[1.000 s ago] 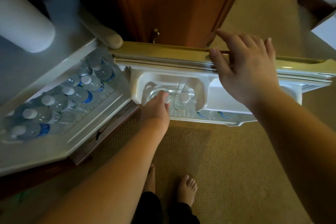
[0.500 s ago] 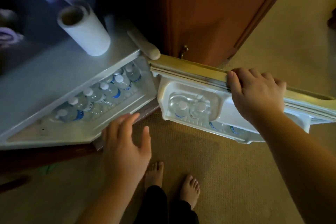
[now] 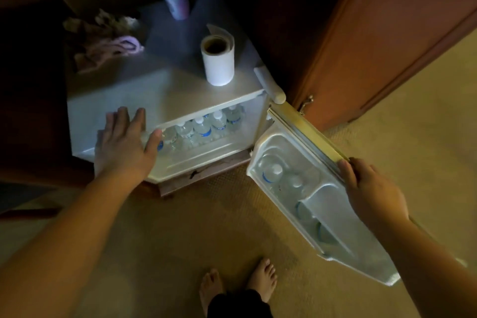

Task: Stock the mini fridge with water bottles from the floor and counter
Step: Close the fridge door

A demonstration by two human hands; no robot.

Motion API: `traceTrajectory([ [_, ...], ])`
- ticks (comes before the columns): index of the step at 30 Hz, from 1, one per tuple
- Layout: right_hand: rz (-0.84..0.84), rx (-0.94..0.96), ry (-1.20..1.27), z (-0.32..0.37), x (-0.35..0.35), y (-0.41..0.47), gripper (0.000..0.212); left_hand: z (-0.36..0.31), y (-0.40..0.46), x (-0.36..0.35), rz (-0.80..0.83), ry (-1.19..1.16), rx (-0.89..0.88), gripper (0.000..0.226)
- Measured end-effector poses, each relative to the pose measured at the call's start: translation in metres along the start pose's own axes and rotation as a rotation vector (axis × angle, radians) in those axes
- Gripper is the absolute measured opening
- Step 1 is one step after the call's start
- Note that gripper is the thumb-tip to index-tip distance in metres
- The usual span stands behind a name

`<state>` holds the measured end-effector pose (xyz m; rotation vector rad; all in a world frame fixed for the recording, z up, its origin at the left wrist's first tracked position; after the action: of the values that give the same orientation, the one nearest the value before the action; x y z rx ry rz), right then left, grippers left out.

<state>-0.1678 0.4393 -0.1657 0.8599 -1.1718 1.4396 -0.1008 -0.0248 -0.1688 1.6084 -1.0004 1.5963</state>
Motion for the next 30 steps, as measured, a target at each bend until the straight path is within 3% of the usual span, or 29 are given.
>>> traceTrajectory([
  [10,0.12,-0.082,0.255,0.048,-0.028,-0.066,0.049,0.018,0.003,-0.002,0.07,-0.015,-0.033,0.074],
  [15,0.082,-0.165,0.407,0.084,-0.059,-0.089,0.041,0.027,0.006,0.006,0.097,-0.066,-0.068,0.075],
  [19,0.093,-0.259,0.521,0.12,-0.079,-0.097,0.048,0.042,-0.001,0.018,0.103,0.031,-0.075,0.071],
  [23,0.129,-0.233,0.624,0.153,-0.087,-0.096,0.053,0.066,-0.014,0.03,0.103,0.065,0.043,0.069],
  [30,0.115,-0.129,0.561,0.205,-0.085,-0.083,0.062,0.068,-0.016,0.034,0.239,0.035,0.068,0.076],
])
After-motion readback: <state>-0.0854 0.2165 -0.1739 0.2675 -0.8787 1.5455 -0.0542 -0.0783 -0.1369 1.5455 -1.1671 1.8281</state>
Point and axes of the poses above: each hand's wrist, its own y-axis towards the middle knuckle, its own x-axis out of the back of the hand, z = x × y, the point moved 1 cm from there along y, towards the middle knuckle, and after that the axes turned 5 degrees about -z, right-handed, at the moved point
